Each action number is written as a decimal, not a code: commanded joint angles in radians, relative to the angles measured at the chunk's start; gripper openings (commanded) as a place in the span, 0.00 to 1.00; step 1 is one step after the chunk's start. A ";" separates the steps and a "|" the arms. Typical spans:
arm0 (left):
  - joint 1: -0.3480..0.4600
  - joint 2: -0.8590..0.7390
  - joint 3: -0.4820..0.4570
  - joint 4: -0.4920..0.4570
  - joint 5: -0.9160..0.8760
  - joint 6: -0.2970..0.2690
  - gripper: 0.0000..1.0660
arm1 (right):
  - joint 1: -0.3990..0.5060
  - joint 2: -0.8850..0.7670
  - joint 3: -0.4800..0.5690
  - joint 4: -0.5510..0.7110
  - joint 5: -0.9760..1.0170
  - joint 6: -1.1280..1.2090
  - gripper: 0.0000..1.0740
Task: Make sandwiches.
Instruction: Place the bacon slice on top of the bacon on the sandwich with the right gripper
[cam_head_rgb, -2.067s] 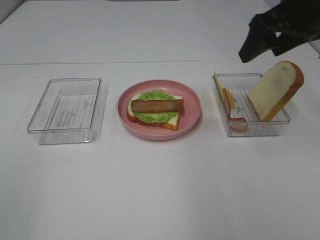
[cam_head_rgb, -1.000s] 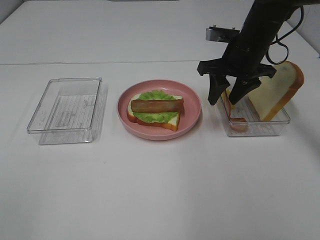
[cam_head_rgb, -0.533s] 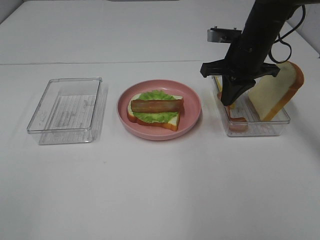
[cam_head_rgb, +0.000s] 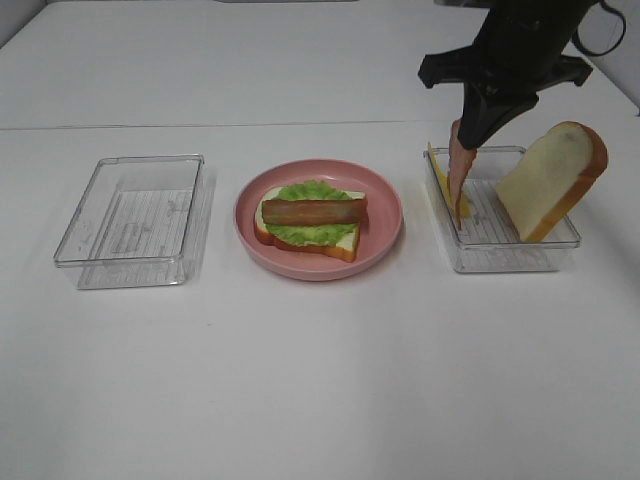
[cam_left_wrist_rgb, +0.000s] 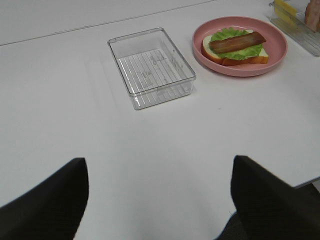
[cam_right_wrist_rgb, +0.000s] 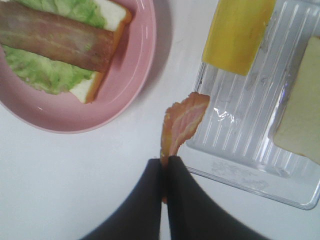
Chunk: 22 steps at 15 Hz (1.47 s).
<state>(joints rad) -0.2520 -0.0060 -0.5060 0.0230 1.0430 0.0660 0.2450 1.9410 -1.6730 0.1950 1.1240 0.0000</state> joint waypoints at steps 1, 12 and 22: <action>0.001 -0.019 0.004 -0.006 -0.017 -0.001 0.69 | -0.002 -0.060 -0.020 0.003 0.014 0.000 0.00; 0.001 -0.019 0.004 -0.006 -0.017 -0.001 0.69 | -0.002 0.043 -0.017 0.775 -0.108 -0.368 0.00; 0.001 -0.019 0.004 -0.006 -0.017 -0.001 0.69 | -0.002 0.257 -0.017 1.085 -0.134 -0.480 0.00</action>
<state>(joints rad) -0.2520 -0.0060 -0.5060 0.0230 1.0430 0.0660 0.2450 2.1930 -1.6870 1.2590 0.9960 -0.4610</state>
